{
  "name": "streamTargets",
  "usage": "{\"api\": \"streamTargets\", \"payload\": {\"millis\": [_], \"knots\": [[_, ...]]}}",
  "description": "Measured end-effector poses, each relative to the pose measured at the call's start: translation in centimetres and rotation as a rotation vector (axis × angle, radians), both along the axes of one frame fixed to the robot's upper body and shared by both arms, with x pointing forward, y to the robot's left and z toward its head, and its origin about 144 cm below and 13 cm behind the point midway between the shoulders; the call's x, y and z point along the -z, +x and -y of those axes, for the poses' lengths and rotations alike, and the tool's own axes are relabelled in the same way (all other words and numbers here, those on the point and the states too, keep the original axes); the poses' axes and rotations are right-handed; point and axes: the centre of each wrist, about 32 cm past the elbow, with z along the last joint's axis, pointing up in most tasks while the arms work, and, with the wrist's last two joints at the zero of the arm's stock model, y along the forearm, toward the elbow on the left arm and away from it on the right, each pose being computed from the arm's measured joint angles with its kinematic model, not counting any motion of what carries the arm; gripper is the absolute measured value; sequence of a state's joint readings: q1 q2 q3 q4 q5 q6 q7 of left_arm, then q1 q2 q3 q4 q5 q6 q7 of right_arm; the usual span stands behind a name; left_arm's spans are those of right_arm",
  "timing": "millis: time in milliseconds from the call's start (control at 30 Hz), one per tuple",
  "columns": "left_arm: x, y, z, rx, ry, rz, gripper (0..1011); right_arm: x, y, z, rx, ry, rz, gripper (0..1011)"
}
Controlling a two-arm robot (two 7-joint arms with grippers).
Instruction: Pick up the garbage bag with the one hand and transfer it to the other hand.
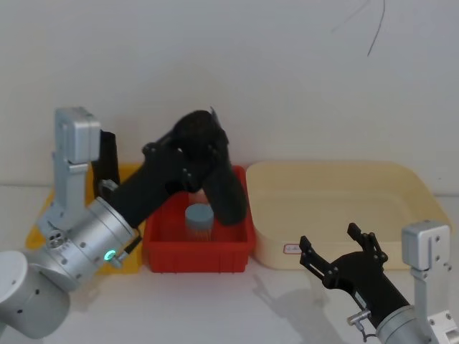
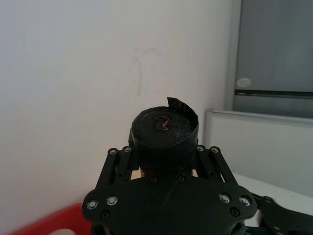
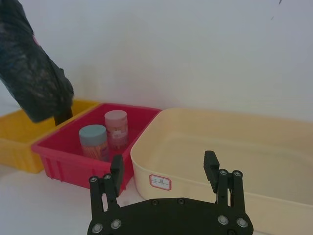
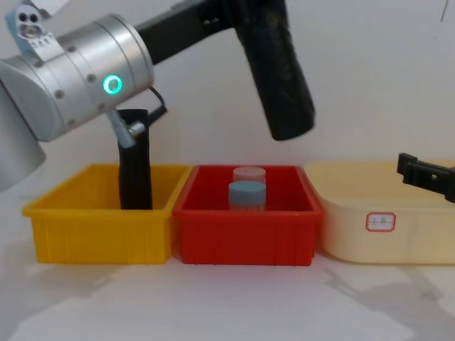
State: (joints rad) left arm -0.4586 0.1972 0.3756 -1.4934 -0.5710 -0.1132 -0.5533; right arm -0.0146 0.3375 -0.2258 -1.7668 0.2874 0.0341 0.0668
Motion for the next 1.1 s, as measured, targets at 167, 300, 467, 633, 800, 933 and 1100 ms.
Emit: {"api": "streamTargets", "payload": {"millis": [167, 300, 467, 633, 800, 933, 1100], "knots": [[0.6, 0.1, 1.0, 0.054, -0.01, -0.056, 507, 0.0, 0.0, 0.0, 0.0, 0.0, 0.0, 1002], [1.0, 0.2, 1.4, 0.073, -0.017, -0.086, 507, 0.0, 0.0, 0.0, 0.0, 0.0, 0.0, 1002], [1.4, 0.4, 1.7, 0.077, -0.024, -0.115, 507, 0.0, 0.0, 0.0, 0.0, 0.0, 0.0, 1002], [1.6, 0.7, 1.8, 0.073, -0.029, -0.134, 507, 0.0, 0.0, 0.0, 0.0, 0.0, 0.0, 1001], [1.8, 0.8, 1.8, 0.07, -0.032, -0.146, 507, 0.0, 0.0, 0.0, 0.0, 0.0, 0.0, 1001], [1.9, 0.9, 1.8, 0.068, -0.033, -0.152, 507, -0.1, 0.0, 0.0, -0.004, -0.005, 0.001, 1002], [2.0, 1.0, 1.8, 0.067, -0.034, -0.157, 507, -0.6, 0.2, 0.1, -0.039, -0.027, 0.007, 1001]]}}
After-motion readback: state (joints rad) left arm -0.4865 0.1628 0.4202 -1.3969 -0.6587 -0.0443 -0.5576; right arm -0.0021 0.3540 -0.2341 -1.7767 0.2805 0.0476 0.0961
